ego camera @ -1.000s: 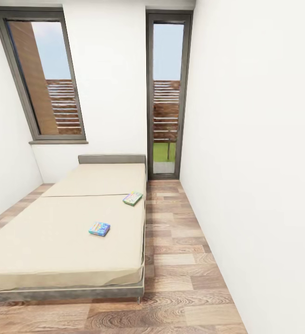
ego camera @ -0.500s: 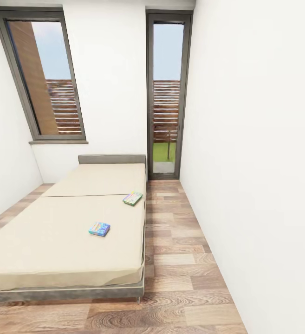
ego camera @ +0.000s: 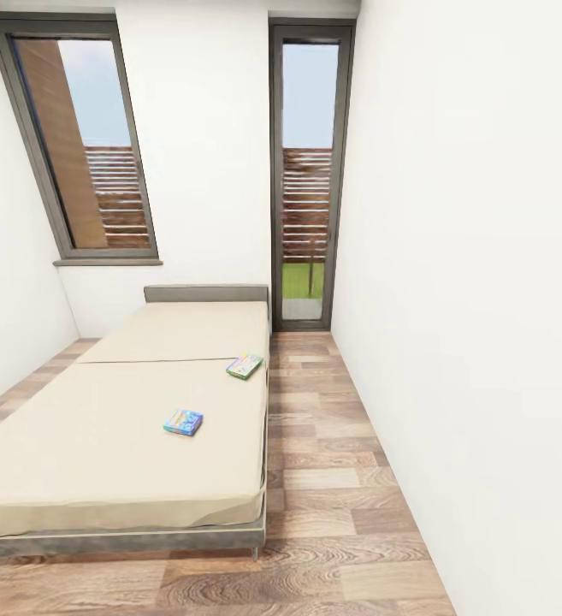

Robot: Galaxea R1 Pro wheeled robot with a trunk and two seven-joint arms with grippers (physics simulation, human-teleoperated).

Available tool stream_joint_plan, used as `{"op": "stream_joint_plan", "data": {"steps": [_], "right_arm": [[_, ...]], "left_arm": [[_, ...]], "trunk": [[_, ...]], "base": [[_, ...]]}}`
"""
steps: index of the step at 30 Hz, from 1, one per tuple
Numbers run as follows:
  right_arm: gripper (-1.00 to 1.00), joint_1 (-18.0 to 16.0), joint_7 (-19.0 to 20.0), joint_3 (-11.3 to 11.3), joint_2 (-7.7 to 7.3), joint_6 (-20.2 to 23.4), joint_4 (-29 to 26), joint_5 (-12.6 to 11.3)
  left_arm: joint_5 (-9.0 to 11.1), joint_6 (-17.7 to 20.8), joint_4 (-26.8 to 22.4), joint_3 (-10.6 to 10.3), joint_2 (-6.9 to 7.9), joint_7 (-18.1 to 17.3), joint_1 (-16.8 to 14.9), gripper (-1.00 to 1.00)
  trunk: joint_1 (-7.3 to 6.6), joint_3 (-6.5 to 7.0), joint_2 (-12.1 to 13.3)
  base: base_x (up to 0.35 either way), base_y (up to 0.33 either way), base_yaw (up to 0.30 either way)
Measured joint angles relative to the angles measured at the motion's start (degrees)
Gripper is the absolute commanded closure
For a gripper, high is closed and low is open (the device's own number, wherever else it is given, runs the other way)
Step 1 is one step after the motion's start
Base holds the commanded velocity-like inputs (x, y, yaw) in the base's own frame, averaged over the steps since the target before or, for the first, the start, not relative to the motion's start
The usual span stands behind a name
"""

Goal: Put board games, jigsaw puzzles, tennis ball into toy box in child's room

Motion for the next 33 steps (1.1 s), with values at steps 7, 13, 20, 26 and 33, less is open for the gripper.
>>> {"op": "stream_joint_plan", "data": {"steps": [7,13,20,26,33], "right_arm": [[-1.0,-6.5,0.0,0.0,0.94,3.7,-1.3,-0.1],[-1.0,-10.5,0.0,0.0,1.41,4.7,-1.9,-0.3],[-1.0,-16.9,0.0,0.0,1.75,5.4,-2.6,-0.5],[-1.0,-20.7,0.0,0.0,1.84,5.6,-2.8,-0.5],[-1.0,-25.8,0.0,0.0,2.01,5.8,-2.9,-0.5]], "left_arm": [[0.9,0.9,-0.1,0.3,-0.08,-0.2,-4.7,-1.0],[2.3,2.4,-0.1,0.8,-0.22,-1.0,-8.0,-1.0],[4.1,4.3,-0.2,1.2,-0.53,-3.2,-13.3,-1.0],[4.6,4.8,-0.3,1.3,-0.7,-3.8,-16.1,-1.0],[5.0,6.1,-0.4,2.2,-1.12,-4.1,-19.9,-1.0]], "trunk": [[0.0,0.01,0.0],[0.0,0.0,0.0],[0.0,0.02,0.0],[0.0,0.0,0.0],[0.0,0.01,0.0]], "base": [[0.0,0.0,0.0],[0.0,0.0,0.0],[0.0,0.0,0.0],[0.0,0.0,0.0],[0.0,0.0,0.0]]}}
